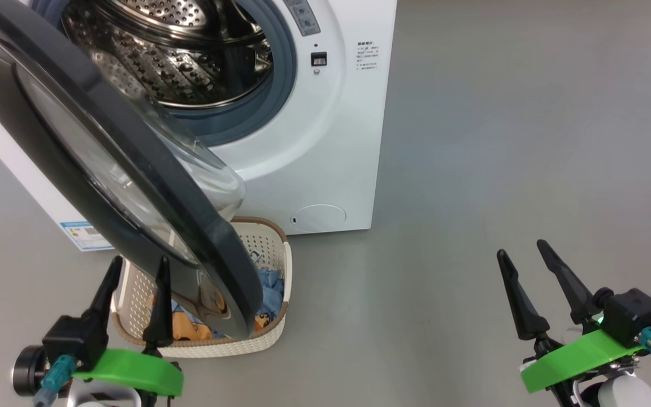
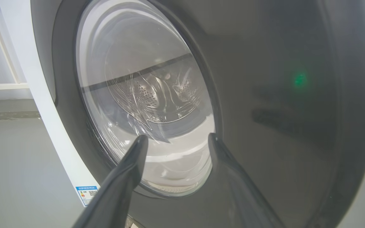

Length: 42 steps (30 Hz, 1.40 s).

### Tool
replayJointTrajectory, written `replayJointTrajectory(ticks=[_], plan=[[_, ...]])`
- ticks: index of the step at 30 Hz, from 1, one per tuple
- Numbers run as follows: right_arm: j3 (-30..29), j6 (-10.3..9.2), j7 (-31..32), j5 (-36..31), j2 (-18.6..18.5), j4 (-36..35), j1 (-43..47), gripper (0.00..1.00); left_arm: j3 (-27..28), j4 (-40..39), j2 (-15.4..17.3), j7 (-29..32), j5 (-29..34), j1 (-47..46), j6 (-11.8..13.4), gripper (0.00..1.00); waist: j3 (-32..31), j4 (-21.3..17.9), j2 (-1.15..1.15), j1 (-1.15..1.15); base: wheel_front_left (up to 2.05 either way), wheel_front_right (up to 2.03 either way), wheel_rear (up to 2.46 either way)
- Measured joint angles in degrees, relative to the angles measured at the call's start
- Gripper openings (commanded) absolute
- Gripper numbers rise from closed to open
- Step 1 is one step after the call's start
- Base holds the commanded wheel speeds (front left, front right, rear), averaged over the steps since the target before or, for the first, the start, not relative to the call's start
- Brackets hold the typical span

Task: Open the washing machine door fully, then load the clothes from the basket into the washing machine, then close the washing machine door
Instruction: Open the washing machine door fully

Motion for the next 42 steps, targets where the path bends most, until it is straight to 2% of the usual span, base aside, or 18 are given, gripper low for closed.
replayJointTrajectory(ticks=[5,14,22,42], plan=[[-2.0,0.0,0.0,-4.4,2.3,-1.4,2.3,1.0,0.1,-0.2,0.0,0.0,0.0,0.8,0.4,1.0,-0.4,-0.3,0.0,0.0,0.0,0.0,0.0],[-5.1,0.0,0.0,-8.3,6.7,-3.3,7.2,1.0,0.8,-0.7,0.0,0.0,0.0,4.2,1.0,1.0,-1.4,-0.5,0.0,0.0,0.0,0.0,0.0],[-5.8,0.01,0.0,-10.3,7.2,-3.9,7.2,1.0,0.8,-0.8,0.0,0.0,0.0,4.5,1.2,1.0,-1.5,-0.4,0.0,0.0,0.0,0.0,0.0],[-6.3,0.01,0.0,-10.4,8.6,-3.3,7.2,1.0,0.3,-0.8,0.0,0.0,-0.4,5.3,0.9,1.0,-0.4,0.2,0.0,0.0,0.0,0.0,0.0]])
